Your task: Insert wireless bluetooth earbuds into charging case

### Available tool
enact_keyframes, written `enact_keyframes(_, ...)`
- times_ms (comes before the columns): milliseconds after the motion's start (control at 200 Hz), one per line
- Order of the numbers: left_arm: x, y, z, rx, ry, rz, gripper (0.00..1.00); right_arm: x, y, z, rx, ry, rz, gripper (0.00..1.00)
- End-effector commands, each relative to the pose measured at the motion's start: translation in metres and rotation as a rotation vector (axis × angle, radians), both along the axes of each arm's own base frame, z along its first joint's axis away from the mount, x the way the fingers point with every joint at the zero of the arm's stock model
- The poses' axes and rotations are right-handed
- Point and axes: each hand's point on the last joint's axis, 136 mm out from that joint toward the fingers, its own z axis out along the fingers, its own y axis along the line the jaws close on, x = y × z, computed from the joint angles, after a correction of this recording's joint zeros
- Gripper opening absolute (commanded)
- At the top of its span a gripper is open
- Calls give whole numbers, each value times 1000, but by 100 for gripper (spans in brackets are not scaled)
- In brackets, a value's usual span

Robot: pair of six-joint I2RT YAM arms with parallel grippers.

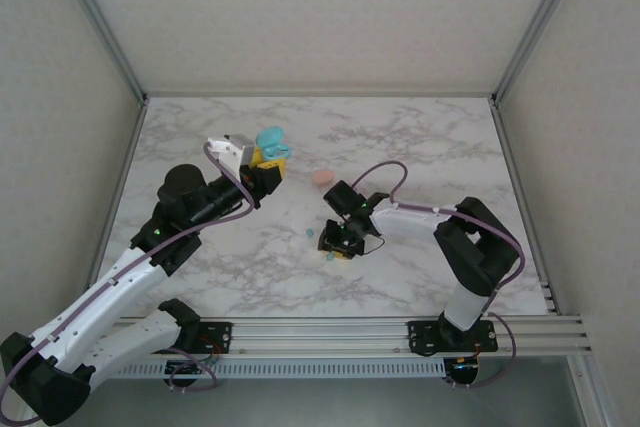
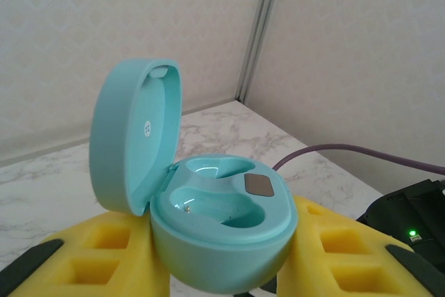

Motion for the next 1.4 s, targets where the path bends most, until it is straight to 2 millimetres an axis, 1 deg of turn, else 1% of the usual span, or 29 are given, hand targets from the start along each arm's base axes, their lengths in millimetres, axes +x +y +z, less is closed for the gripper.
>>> enact_keyframes(0,-1,3,20,-24,-49,7,31,3,9,6,-5,-25,38,32)
enact_keyframes(110,-1,4,20,-25,-50,9,31,5,9,6,-17,-31,41,31)
enact_keyframes(215,-1,4,18,-24,-46,9,31,2,16,5,-6,-12,76,32)
enact_keyframes(295,-1,4,19,-25,-47,9,31,1,17,5,-25,-10,93,32)
enact_keyframes(476,-1,4,20,-24,-51,11,31,6,1,7,-130,-44,97,34)
enact_keyframes(601,-1,4,18,-22,-48,9,31,3,1,3,-141,-29,123,35)
enact_keyframes(876,-2,4,18,-24,-49,9,31,-7,20,-9,-86,17,188,34)
enact_keyframes(1021,-2,6,19,-24,-51,15,31,-10,29,-4,-64,4,224,32)
enact_keyframes(1156,-2,5,19,-26,-49,10,31,-12,32,-1,-61,6,229,32)
enact_keyframes(1206,-2,5,20,-28,-49,10,31,-12,30,1,-74,-4,233,33)
enact_keyframes(1286,-3,5,20,-28,-49,7,31,-9,19,5,-138,-33,226,35)
enact_keyframes(1397,-3,5,19,-28,-48,9,31,-10,9,10,-175,-42,228,37)
